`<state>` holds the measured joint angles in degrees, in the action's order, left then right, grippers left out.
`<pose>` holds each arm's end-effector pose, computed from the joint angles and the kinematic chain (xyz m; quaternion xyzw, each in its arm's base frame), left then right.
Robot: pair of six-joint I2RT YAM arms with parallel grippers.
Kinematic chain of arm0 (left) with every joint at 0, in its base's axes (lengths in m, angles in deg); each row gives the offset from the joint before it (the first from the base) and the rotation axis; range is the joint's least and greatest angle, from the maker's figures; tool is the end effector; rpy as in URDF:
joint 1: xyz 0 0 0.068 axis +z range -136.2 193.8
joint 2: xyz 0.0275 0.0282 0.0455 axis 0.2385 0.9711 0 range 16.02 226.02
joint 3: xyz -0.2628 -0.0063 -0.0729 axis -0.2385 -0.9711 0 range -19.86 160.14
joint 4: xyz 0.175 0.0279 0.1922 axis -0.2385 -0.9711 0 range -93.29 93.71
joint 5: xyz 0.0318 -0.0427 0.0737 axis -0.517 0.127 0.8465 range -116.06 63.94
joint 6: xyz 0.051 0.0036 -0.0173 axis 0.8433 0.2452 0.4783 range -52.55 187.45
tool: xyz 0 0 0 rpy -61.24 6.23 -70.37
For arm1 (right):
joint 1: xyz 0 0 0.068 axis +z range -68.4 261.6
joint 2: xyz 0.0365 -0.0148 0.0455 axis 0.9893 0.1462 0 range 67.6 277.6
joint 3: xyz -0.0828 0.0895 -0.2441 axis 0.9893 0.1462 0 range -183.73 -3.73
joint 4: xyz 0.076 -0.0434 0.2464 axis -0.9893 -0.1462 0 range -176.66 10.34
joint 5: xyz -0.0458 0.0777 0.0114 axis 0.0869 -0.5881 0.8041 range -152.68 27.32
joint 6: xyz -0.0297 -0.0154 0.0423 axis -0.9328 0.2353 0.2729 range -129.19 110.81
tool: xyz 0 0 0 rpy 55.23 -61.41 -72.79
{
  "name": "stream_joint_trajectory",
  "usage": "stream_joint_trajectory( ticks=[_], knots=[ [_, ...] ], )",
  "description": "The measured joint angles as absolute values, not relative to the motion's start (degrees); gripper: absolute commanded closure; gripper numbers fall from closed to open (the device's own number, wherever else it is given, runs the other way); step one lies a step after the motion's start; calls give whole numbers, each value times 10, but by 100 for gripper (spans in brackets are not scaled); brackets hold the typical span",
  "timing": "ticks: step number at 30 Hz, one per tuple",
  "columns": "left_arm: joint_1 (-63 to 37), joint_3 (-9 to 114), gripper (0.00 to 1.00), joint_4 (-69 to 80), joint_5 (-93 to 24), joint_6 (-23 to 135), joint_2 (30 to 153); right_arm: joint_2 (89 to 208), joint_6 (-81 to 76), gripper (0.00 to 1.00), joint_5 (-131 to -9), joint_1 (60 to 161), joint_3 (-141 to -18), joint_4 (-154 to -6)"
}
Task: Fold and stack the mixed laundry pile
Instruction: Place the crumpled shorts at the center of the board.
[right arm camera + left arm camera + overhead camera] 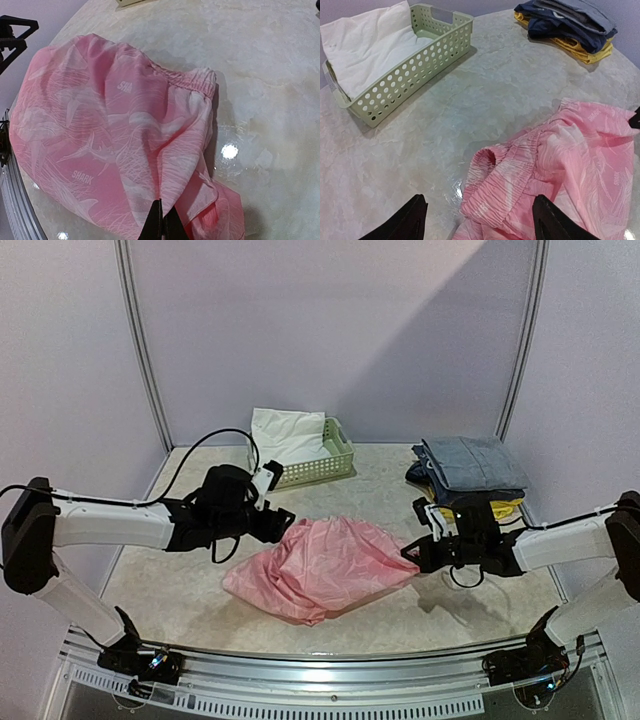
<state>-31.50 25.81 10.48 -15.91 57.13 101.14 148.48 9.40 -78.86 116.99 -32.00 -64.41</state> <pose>0.2272 -0.2205 0.2083 0.2222 0.8464 -0.1543 0.4588 0.2066 0.1591 0.1503 -0.1915 0.8688 0.3116 0.3338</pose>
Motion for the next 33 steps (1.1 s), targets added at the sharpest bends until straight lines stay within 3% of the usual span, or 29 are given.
stream_joint_trajectory(
  ticks=[19,23,28,33],
  knots=[
    [-274,169,34,154,-156,498,984,1533,169,99,-743,1170,-259,-538],
    [-270,163,35,165,-165,488,984,1528,173,92,-735,1170,-258,-538],
    [-266,158,36,182,-178,479,987,1482,174,73,-723,1171,-258,-560],
    [-261,158,36,198,-193,474,1002,1433,172,63,-710,1171,-257,-579]
  ],
)
